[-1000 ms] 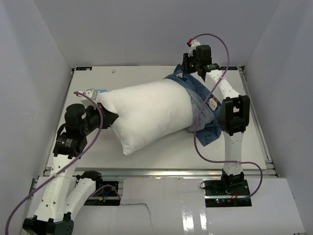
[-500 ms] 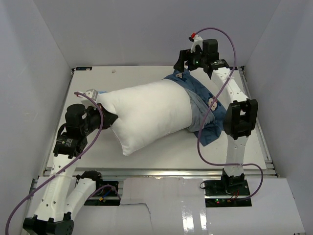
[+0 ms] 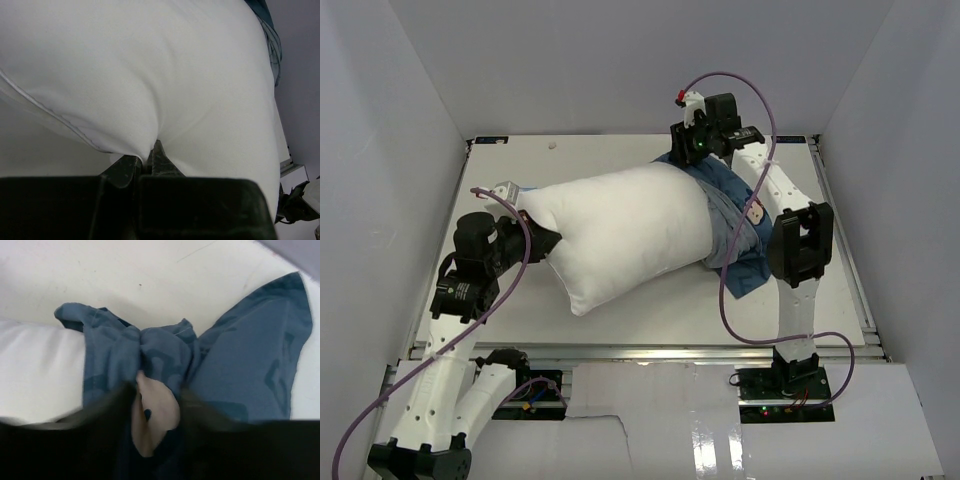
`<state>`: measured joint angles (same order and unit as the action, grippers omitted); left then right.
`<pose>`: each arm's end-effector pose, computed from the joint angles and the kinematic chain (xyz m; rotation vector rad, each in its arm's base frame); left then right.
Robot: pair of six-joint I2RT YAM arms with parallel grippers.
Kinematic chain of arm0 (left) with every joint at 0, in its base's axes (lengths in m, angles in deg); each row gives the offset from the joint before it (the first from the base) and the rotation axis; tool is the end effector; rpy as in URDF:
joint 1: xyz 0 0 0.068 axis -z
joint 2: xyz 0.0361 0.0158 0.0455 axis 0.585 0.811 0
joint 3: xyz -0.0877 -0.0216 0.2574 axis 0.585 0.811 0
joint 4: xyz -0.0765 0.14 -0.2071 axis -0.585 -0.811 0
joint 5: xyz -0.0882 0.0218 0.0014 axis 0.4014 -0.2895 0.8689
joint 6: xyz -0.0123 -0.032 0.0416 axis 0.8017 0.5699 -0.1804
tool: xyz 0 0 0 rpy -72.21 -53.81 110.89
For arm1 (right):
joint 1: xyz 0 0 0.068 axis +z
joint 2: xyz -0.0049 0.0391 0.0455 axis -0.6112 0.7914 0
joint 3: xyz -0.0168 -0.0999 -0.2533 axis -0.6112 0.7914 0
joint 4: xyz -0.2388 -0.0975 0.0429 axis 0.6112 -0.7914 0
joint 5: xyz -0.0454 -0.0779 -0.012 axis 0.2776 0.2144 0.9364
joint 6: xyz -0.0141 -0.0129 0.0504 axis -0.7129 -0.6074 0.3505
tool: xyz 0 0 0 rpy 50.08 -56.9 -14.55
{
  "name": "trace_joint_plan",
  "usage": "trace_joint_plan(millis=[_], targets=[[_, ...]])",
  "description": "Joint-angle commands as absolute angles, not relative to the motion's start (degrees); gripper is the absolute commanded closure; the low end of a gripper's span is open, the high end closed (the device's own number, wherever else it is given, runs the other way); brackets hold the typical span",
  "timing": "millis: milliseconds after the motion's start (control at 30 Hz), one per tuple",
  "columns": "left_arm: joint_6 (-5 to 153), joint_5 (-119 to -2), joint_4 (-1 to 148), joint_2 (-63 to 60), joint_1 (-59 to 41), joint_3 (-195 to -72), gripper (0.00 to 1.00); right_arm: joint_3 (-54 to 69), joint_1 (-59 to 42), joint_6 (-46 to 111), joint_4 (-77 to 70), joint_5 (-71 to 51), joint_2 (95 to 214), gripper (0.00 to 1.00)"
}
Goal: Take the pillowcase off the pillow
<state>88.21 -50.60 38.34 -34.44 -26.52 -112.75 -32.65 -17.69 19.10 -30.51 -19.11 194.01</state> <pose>0.1540 -0.0363 0.3447 -0.0781 2.0375 -0.6987 0.4608 0.1784 0.3222 -0.6555 2.0400 0.4462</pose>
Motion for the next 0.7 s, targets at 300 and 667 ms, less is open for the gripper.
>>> trace_joint_plan(millis=[300, 667], targets=[[89.4, -60.7, 37.5, -36.1, -26.5, -122.3, 1.00, -34.0, -24.8, 26.9, -24.0, -4.8, 200.3, 0.92], [90.3, -72.8, 28.9, -38.5, -26.5, -133.2, 1.00, -32.2, -30.2, 26.9, -17.2, 7.5, 203.4, 0.92]])
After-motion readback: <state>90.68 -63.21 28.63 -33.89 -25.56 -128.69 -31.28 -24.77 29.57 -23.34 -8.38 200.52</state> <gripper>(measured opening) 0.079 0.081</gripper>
